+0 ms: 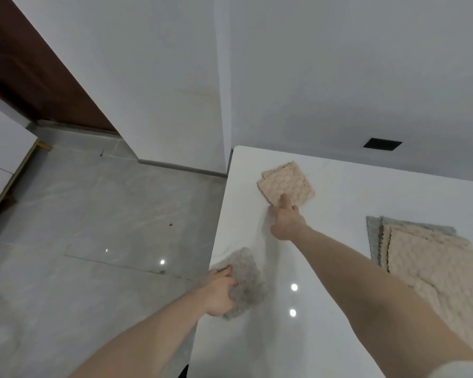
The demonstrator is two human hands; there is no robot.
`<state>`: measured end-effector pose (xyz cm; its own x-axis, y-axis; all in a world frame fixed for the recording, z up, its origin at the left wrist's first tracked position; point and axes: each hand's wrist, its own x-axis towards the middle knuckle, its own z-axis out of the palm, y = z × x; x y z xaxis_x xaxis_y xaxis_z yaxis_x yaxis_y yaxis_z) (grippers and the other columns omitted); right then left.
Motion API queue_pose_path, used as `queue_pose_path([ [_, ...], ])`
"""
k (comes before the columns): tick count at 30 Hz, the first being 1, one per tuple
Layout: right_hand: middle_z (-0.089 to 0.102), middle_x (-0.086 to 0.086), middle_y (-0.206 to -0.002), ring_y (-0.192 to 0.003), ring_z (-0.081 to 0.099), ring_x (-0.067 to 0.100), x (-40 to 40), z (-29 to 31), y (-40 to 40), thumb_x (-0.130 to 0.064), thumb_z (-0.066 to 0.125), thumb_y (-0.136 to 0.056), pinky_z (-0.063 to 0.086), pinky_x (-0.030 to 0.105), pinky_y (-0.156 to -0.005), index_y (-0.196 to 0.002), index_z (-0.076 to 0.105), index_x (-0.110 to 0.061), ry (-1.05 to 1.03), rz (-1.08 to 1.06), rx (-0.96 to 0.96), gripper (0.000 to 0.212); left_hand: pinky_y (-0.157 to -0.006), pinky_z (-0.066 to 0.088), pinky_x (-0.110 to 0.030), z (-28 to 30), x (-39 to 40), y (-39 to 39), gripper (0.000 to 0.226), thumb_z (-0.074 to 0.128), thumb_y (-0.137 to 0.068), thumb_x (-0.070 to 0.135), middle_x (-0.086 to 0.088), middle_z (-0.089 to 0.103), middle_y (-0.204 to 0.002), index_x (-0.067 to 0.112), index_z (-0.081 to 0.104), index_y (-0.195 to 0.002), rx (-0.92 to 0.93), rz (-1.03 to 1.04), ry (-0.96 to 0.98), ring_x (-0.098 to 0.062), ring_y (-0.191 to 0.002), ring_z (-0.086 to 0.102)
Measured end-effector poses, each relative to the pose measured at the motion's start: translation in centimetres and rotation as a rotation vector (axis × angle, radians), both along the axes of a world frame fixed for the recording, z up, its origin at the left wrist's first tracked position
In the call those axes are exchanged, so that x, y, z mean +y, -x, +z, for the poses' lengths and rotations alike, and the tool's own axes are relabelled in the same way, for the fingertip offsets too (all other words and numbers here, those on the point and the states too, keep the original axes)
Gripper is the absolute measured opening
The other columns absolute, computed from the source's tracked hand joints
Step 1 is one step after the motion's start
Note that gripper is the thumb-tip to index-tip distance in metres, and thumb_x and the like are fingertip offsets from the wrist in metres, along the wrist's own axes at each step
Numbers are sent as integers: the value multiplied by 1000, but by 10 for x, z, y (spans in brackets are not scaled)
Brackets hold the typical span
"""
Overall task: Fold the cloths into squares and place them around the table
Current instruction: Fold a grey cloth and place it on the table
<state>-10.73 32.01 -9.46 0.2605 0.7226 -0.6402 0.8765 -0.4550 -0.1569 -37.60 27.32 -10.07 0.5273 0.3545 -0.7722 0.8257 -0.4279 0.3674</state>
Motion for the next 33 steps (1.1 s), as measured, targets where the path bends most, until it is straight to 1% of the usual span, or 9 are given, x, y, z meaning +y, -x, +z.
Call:
queue_pose_path([
  [4, -11, 7, -165, -144, 16, 39, 16, -16, -14, -28, 58, -88, 38, 52, -111, -154, 22, -17, 24, -46, -33, 75, -126, 19, -35, -7, -5, -2, 70, 59, -90, 38, 3, -2, -172, 36, 38, -156, 45, -1, 10, -28, -158, 9],
  [8, -6, 7, -163, -143, 17, 38, 33, -22, -35, -33, 61, -86, 35, 50, -112, -153, 21, -15, -21, -197, -66, 80, -124, 27, -39, -12, -5, -1, 73, 55, -82, 44, 8, -1, -172, 46, 38, -154, 57, 10, 1, -21, -158, 10],
  [11, -2, 9, -163, -143, 19, 39, 42, -22, -57, -34, 62, -85, 32, 48, -115, -154, 21, -15, -40, -322, -63, 82, -122, 30, -41, -11, -3, -3, 73, 54, -83, 44, 9, -2, -172, 44, 38, -154, 74, 7, 8, -21, -157, 11],
  [14, -1, 13, -163, -145, 20, 41, 42, -24, -68, -35, 63, -85, 31, 46, -117, -155, 19, -12, -39, -319, -29, 86, -124, 27, -40, -5, -2, -5, 71, 54, -87, 38, 8, -4, -172, 38, 36, -157, 82, 10, 20, -21, -158, 8],
  [18, 7, 15, -159, -137, 36, 41, 29, -12, -54, -36, 66, -86, 40, 42, -112, -156, 19, -12, -149, -322, 71, 88, -126, 23, -39, 1, -1, -8, 71, 55, -90, 39, 5, -6, -172, 36, 34, -158, 113, -4, 42, -25, -158, 5],
  [21, -6, 13, -165, -139, 41, 40, -10, -9, -19, -35, 63, -91, 39, 43, -113, -160, 14, -17, -191, -273, 169, 86, -127, 20, -40, 1, -1, -8, 74, 57, -89, 41, 5, -8, -172, 36, 32, -159, 133, -8, 59, -28, -158, 3],
  [24, -2, 9, -166, -139, 43, 37, -71, -15, 36, -39, 56, -97, 37, 43, -114, -159, 20, -21, -188, -299, 304, 74, -127, 16, -40, -2, -4, -4, 84, 56, -82, 50, 0, -10, -171, 36, 28, -160, 131, -40, 46, -28, -158, -2],
  [29, 0, 1, -169, -150, 27, 27, -180, -11, 109, -50, 39, -104, 23, 37, -122, -157, 27, -17, -136, -505, 400, 64, -126, 18, -36, 12, -12, 4, 77, 59, -91, 37, -8, -8, -172, 27, 28, -160, 61, -56, -31, -32, -157, 8],
  [33, 3, -1, -170, -154, 18, 21, -231, -6, 133, -53, 40, -103, 15, 34, -124, -160, 20, -19, -65, -570, 398, 69, -123, 21, -31, 26, -31, 24, 72, 61, -94, 32, 0, -4, -172, 25, 31, -159, -117, 39, -91, -29, -157, 12],
])
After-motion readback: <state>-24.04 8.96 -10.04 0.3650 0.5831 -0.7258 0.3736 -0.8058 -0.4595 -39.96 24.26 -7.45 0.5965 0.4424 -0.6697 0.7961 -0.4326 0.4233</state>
